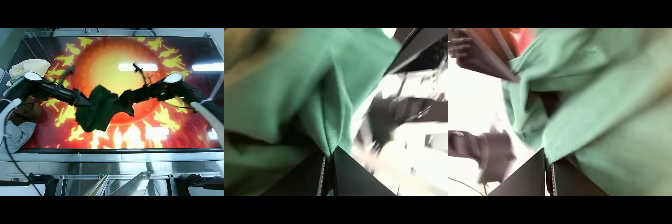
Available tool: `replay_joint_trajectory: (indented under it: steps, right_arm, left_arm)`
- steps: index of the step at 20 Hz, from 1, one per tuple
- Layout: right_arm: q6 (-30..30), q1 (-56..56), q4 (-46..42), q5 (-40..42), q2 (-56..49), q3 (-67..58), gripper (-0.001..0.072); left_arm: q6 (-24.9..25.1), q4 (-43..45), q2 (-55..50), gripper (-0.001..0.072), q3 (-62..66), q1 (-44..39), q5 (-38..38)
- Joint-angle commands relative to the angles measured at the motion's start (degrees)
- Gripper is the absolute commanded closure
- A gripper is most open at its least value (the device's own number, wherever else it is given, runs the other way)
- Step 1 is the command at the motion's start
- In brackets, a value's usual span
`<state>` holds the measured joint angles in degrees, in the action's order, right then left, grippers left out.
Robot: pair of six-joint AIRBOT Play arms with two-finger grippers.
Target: Fold the shirts.
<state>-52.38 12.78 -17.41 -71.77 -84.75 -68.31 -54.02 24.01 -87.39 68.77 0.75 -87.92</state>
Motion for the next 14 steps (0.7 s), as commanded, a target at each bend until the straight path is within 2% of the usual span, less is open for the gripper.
replay_joint_trajectory:
  steps: [1, 4, 7, 9, 11, 13, 14]
  right_arm:
    - [0.0, -8.5, 0.9, -2.5, 14.3, -1.2, 0.0690]
    - [-3.1, -12.2, -0.4, -6.0, 21.2, -1.2, 0.0690]
    - [-4.6, -9.8, -4.5, -9.2, 24.6, -0.1, 0.0690]
    - [-8.2, -9.2, -11.5, -8.2, 26.3, 1.1, 0.0690]
    - [-15.0, -9.7, -22.8, -3.1, 27.4, 2.0, 0.0690]
    - [-22.1, -9.9, -31.1, -0.6, 27.5, 3.1, 0.0690]
    - [-22.8, -9.9, -31.3, -0.9, 27.5, 4.1, 0.0690]
  left_arm:
    - [2.1, -10.3, 11.4, 0.0690, 0.0, 7.0, -0.6]
    - [2.1, -9.7, 18.6, 0.0689, -0.6, 10.2, -1.1]
    - [3.3, -8.5, 24.8, 0.0689, -6.1, 9.7, -1.0]
    - [4.1, -4.5, 28.6, 0.0688, -11.4, 10.6, 1.5]
    - [3.9, -0.5, 31.1, 0.0688, -16.3, 13.7, 4.2]
    - [4.0, -2.2, 33.0, 0.0688, -20.9, 18.4, 3.8]
    - [4.4, -3.7, 34.4, 0.0688, -23.1, 20.3, 3.9]
